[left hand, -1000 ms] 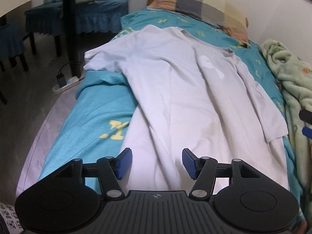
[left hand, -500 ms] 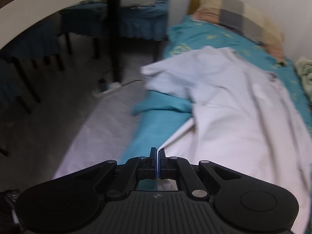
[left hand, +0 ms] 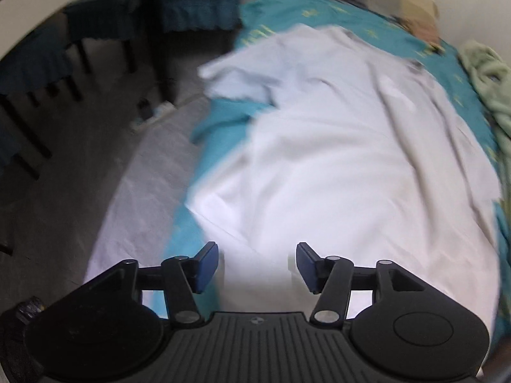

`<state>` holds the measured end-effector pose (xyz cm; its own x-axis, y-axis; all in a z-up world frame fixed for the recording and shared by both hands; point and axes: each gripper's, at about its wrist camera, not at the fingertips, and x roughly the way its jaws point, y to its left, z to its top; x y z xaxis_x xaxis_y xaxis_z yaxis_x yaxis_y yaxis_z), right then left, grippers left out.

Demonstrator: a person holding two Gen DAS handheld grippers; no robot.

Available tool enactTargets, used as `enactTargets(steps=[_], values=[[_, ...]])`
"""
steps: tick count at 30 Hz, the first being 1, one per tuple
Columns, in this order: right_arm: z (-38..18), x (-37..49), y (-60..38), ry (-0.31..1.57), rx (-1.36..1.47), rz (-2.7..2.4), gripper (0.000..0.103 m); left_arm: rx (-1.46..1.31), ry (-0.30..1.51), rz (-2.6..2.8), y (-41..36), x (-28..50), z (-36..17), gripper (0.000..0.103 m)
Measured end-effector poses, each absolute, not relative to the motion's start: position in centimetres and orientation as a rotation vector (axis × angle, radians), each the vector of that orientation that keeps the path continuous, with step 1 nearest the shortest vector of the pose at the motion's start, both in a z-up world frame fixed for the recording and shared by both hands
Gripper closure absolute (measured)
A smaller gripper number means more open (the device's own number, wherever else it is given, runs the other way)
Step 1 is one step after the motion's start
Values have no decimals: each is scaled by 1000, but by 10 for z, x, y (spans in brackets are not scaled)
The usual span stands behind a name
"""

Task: Fold clothes
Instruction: 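Grasp the T-shirt hem again with the left gripper and tug it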

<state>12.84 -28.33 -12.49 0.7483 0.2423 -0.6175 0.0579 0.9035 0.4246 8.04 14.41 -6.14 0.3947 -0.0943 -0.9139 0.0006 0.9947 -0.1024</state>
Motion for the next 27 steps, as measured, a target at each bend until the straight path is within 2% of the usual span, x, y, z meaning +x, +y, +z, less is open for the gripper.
enactTargets(steps=[1, 3, 6, 9, 10, 11, 13, 19, 24, 27], values=[[-125, 129, -283, 726, 440, 104, 21, -95, 1185, -60, 131, 72, -67, 36], [-125, 129, -283, 728, 439, 102, 21, -110, 1236, -49, 112, 67, -79, 35], [-126, 127, -284, 731, 437, 96, 21, -72, 1253, -7, 89, 64, -92, 35], [-129, 126, -289, 737, 449, 85, 21, -56, 1251, 16, 88, 67, -96, 41], [-129, 126, -291, 738, 457, 81, 21, -57, 1247, 7, 91, 66, -92, 50], [-130, 127, -292, 738, 463, 78, 21, -57, 1242, -1, 94, 65, -89, 73], [-130, 127, -292, 738, 468, 78, 21, -58, 1234, -17, 100, 64, -81, 99], [-131, 128, -294, 744, 481, 73, 21, -9, 1276, 2, 137, 56, -42, 100], [-131, 128, -297, 741, 500, 61, 21, 118, 1392, 132, 180, 35, -37, 100], [-129, 128, -296, 736, 493, 60, 21, 34, 1457, 184, 204, 29, -40, 99]])
